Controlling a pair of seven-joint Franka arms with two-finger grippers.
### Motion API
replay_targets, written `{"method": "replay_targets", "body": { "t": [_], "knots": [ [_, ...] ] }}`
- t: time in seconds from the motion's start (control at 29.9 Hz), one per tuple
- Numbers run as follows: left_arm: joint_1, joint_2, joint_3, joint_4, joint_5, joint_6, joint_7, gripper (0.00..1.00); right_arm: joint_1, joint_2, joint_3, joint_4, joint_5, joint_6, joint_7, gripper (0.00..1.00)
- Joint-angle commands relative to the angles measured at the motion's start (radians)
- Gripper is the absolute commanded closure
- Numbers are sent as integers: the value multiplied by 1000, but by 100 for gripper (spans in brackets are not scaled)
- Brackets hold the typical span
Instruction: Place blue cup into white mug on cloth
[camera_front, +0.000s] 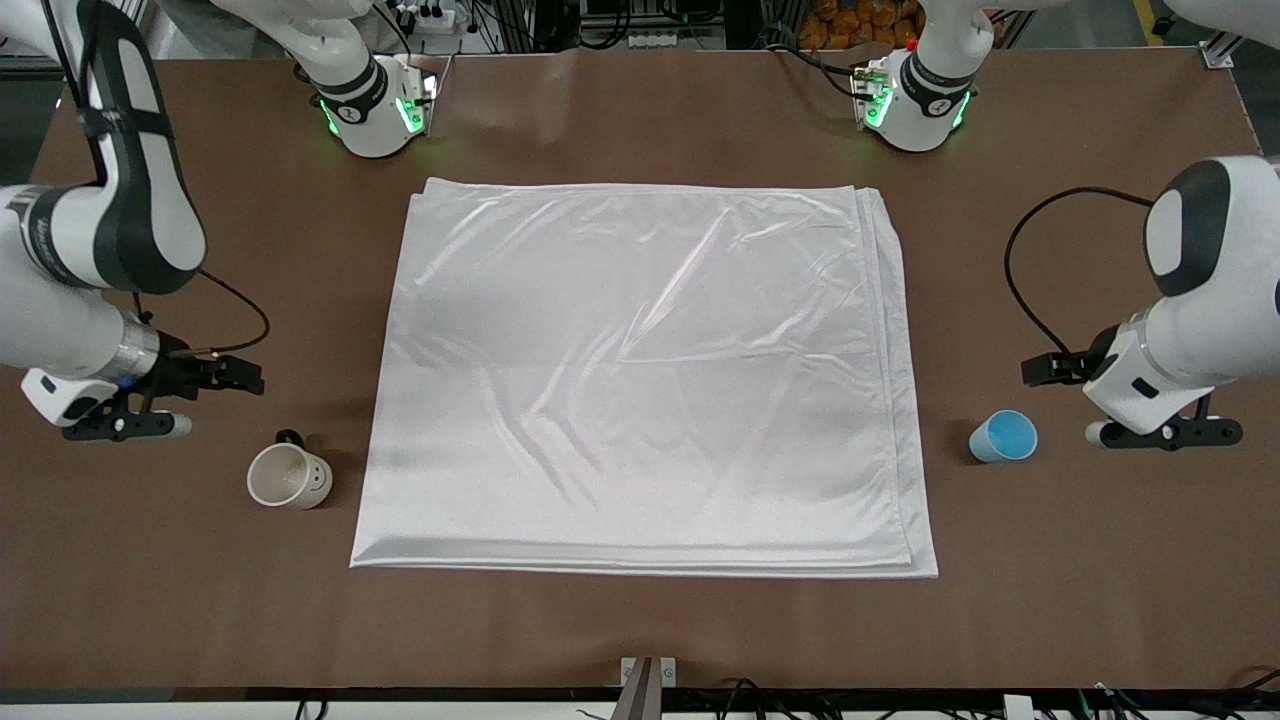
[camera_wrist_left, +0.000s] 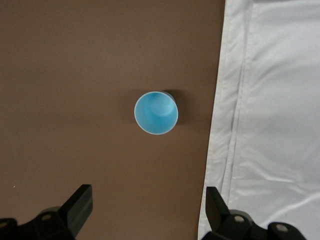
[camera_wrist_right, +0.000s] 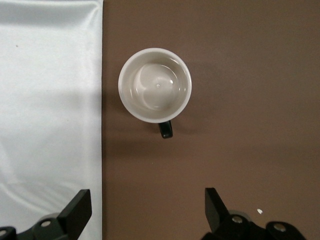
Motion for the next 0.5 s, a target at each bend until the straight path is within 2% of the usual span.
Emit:
{"method": "replay_targets", "body": {
  "t": [0.0,0.47],
  "knots": [
    [35,83,0,24,21,70,33,0,-18,89,9,18,14,68,-22,0],
    [69,260,4,24,13,283,34,0,-21,246,11,21,14,255,-56,0]
  ]
}}
